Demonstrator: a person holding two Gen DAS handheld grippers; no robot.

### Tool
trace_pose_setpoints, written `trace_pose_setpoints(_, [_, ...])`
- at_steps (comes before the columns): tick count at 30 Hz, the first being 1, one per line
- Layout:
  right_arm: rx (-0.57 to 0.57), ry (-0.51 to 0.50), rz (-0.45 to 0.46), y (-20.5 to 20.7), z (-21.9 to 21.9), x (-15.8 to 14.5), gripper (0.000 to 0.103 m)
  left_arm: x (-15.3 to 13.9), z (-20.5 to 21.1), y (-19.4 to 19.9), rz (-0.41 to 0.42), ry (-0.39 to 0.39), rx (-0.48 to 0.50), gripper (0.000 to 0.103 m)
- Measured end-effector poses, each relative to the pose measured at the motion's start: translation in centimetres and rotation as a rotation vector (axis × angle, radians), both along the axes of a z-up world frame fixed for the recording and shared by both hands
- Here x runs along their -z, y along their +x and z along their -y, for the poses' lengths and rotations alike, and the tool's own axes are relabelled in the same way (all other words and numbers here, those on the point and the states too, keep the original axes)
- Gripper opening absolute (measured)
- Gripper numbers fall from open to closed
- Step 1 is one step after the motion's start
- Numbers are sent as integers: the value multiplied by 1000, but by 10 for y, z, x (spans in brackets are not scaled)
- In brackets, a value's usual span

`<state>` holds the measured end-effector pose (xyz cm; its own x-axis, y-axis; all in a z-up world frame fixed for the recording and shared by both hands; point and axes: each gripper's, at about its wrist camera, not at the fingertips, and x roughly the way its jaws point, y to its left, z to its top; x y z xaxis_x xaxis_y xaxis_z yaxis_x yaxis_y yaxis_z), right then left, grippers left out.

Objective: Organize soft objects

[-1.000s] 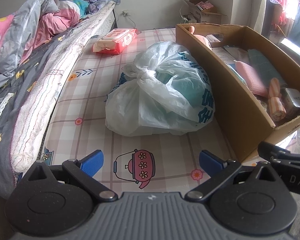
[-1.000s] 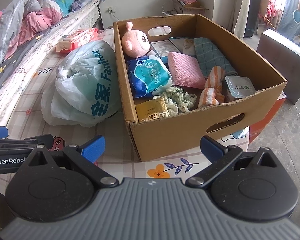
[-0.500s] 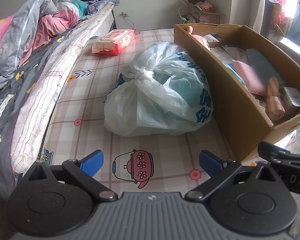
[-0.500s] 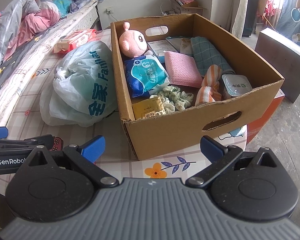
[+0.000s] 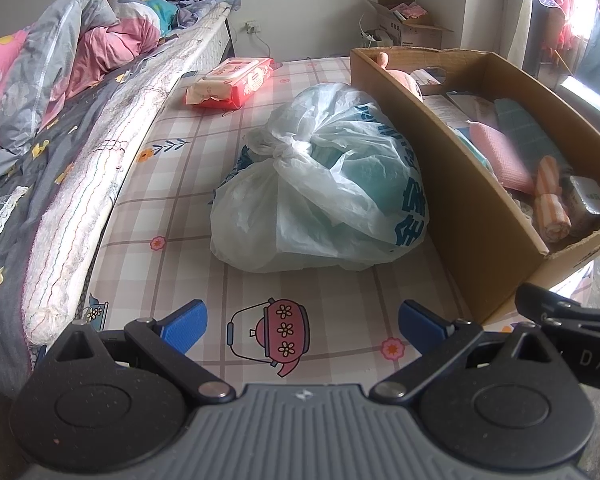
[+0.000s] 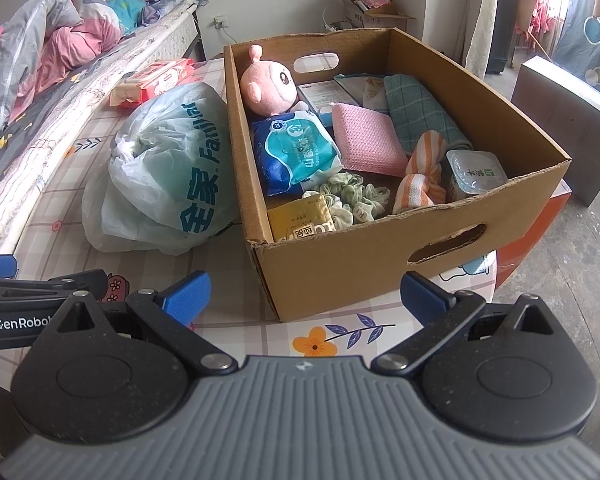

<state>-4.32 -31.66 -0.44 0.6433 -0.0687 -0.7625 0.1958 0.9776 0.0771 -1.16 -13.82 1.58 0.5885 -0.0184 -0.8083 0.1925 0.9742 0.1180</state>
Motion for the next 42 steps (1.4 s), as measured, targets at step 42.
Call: trace_pose_setpoints(42, [-7,2,1,3,-2,-1,102,-1,-2,2,0,-3,-5,102])
